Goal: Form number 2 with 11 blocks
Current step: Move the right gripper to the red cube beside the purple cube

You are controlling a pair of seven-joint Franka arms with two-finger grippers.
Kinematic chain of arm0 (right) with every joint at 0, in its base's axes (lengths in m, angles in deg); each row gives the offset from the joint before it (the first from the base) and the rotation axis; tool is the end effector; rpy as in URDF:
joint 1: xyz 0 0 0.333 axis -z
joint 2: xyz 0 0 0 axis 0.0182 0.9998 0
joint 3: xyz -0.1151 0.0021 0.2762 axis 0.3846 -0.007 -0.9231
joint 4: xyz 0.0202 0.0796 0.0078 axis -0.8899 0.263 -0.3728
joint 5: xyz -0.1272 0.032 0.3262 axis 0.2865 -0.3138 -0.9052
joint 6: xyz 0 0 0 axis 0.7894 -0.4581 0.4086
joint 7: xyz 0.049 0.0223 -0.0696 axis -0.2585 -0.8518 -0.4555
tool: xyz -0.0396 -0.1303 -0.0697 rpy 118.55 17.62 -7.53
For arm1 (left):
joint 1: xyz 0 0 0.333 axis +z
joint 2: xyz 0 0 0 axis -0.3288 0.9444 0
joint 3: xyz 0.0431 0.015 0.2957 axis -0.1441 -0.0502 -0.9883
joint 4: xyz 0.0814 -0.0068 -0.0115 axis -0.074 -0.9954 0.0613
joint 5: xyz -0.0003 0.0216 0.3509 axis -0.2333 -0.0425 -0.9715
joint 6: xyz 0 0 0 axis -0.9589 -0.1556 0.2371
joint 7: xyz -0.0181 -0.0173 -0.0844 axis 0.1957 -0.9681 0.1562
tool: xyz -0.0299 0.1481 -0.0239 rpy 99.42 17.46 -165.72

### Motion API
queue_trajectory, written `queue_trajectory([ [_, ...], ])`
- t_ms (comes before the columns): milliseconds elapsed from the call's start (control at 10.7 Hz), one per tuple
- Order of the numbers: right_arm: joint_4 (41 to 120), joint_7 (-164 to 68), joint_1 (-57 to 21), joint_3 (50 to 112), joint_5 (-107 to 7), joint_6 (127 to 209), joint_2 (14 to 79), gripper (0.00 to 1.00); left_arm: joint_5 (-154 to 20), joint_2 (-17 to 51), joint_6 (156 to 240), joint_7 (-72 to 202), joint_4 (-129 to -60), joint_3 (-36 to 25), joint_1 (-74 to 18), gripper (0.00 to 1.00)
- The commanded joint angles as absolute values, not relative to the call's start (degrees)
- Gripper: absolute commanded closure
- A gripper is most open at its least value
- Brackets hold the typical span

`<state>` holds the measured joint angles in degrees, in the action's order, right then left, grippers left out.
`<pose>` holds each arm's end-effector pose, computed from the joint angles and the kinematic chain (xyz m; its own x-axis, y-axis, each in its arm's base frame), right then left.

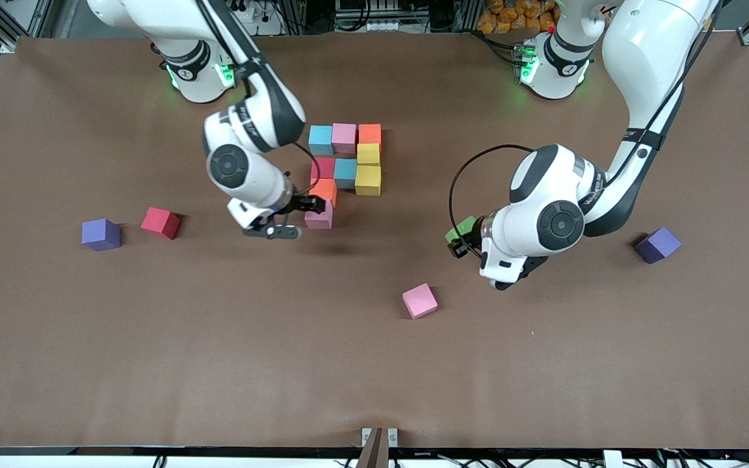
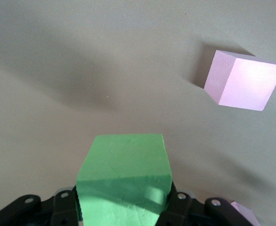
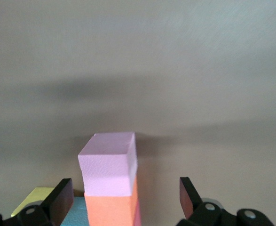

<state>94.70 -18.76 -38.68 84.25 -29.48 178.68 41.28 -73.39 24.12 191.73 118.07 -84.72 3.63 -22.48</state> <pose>0.4760 0.2900 0.2650 0.9822 -0.0790 -0.1702 -0.0984 -0.9892 -0.1089 0.5471 -0.2940 0.2909 0.7938 0.5117 -0.3287 0.5447 -0.8386 0.0098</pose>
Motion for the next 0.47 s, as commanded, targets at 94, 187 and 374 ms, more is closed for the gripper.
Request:
queue_trajectory([
  [94, 92.53, -28.60, -33.67, 83.80, -26.92, 177.27, 39.94, 0.00, -73.72, 25.14, 192.19, 117.57, -83.65, 3.73, -25.33, 1.00],
  [187, 92.35, -34.22, -31.39, 83.98, -26.83, 177.18, 39.85, 0.00, -73.71, 26.36, 192.37, 117.23, -81.99, 3.73, -26.82, 1.00],
  [374, 92.53, -42.77, -26.03, 83.98, -26.75, 175.61, 39.85, 0.00, -73.71, 29.18, 194.29, 116.08, -78.82, 3.73, -30.77, 1.00],
])
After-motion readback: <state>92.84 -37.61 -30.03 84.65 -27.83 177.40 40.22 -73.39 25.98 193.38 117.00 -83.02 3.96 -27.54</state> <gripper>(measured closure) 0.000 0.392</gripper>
